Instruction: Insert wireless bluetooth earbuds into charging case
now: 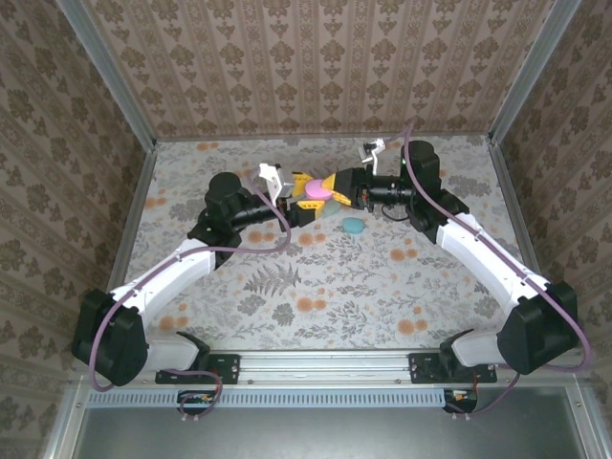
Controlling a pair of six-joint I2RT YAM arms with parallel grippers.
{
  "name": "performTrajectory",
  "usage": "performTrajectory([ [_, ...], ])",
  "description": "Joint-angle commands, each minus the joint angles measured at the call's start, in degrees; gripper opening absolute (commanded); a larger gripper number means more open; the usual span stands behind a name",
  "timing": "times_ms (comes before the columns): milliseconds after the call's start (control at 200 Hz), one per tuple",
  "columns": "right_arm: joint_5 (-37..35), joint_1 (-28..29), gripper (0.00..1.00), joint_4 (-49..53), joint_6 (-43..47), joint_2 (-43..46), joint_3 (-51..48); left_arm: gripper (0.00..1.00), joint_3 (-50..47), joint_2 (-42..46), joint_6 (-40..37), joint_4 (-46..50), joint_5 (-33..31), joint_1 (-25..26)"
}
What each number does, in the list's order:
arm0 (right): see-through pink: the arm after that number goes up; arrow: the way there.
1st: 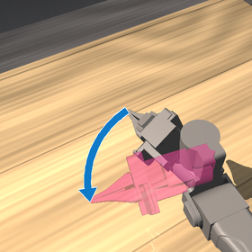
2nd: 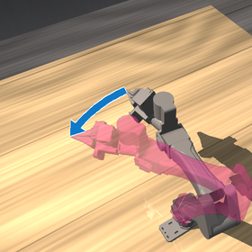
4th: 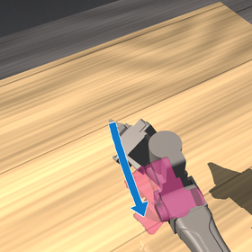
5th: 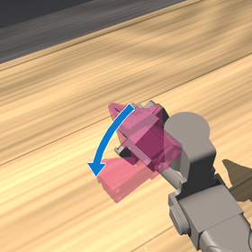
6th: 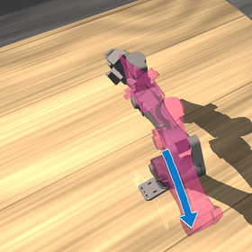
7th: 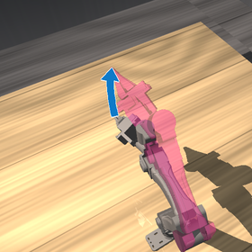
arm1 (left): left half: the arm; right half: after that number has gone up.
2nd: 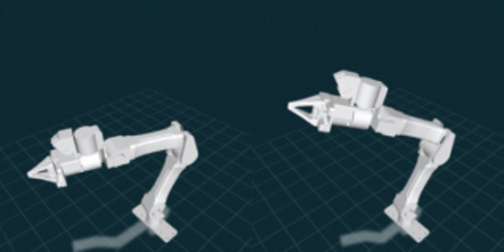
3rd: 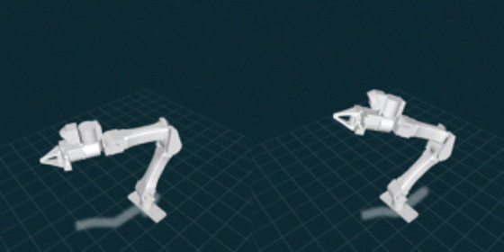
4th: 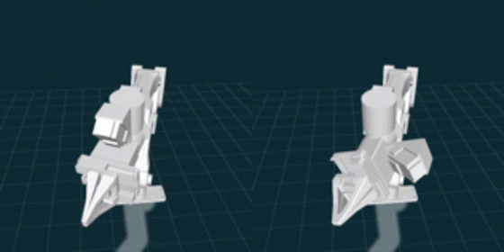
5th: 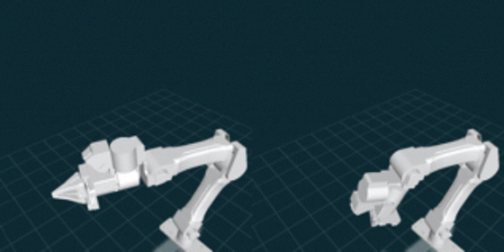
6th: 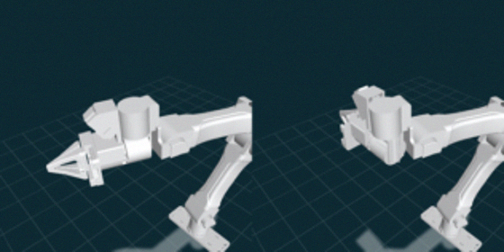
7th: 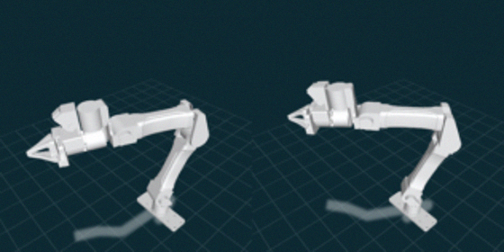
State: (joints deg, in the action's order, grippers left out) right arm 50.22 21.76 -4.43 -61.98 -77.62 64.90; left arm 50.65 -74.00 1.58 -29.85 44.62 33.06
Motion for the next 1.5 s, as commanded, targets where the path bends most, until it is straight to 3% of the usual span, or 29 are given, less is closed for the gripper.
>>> performTrajectory([
  [0, -2.0, -1.1, 0.24, -2.7, -1.1, 1.8, -3.0, 0.74, -0.1, 0.7, -1.0, 0.9, -1.7, -0.2],
  [160, -9.9, -3.3, 0.23, -0.8, 1.2, 2.8, -9.5, 0.88, -2.3, 2.7, -3.3, 5.5, -3.1, -0.4],
  [300, -21.2, -2.9, 0.22, 7.5, 8.8, -1.1, -14.2, 0.91, -6.7, 7.0, -1.9, 4.8, -7.5, -1.0],
  [445, -20.9, -1.7, 0.22, -0.3, 7.3, -9.7, -19.4, 0.91, -9.3, 10.6, -1.6, 5.2, -16.2, -1.7],
  [565, -22.6, 0.0, 0.23, 0.1, 9.0, -15.0, -19.0, 0.92, -10.2, 12.3, -1.8, 5.9, -20.6, -2.4],
  [880, -25.4, 1.5, 0.27, 6.1, 14.5, -20.5, -17.6, 0.92, -10.7, 13.3, -2.4, 7.7, -24.0, -3.0],
  [955, -25.8, 1.5, 0.32, 7.8, 15.6, -20.2, -17.6, 0.92, -11.0, 13.4, -2.3, 7.7, -26.1, -3.1],
  [1175, -31.3, 0.8, 0.61, 20.1, 21.7, -15.6, -14.7, 0.91, -11.1, 12.8, -2.1, 8.8, -29.4, -4.4],
  [1285, -40.6, -0.7, 0.68, 29.3, 26.1, -9.7, -12.3, 0.92, -11.8, 13.0, -2.0, 9.1, -32.3, -6.0],
  [1355, -50.3, -2.1, 0.71, 32.2, 28.9, -4.2, -12.1, 0.92, -12.7, 12.5, -2.4, 9.9, -36.1, -8.5],
  [1445, -68.0, -2.6, 0.77, 27.3, 36.6, 4.6, -16.3, 0.94, -14.1, 10.6, -1.2, 11.6, -43.7, -13.3],
  [1495, -77.7, -2.9, 0.84, 18.7, 43.9, 8.3, -21.4, 0.94, -14.5, 8.9, 0.8, 13.1, -48.3, -16.7],
])
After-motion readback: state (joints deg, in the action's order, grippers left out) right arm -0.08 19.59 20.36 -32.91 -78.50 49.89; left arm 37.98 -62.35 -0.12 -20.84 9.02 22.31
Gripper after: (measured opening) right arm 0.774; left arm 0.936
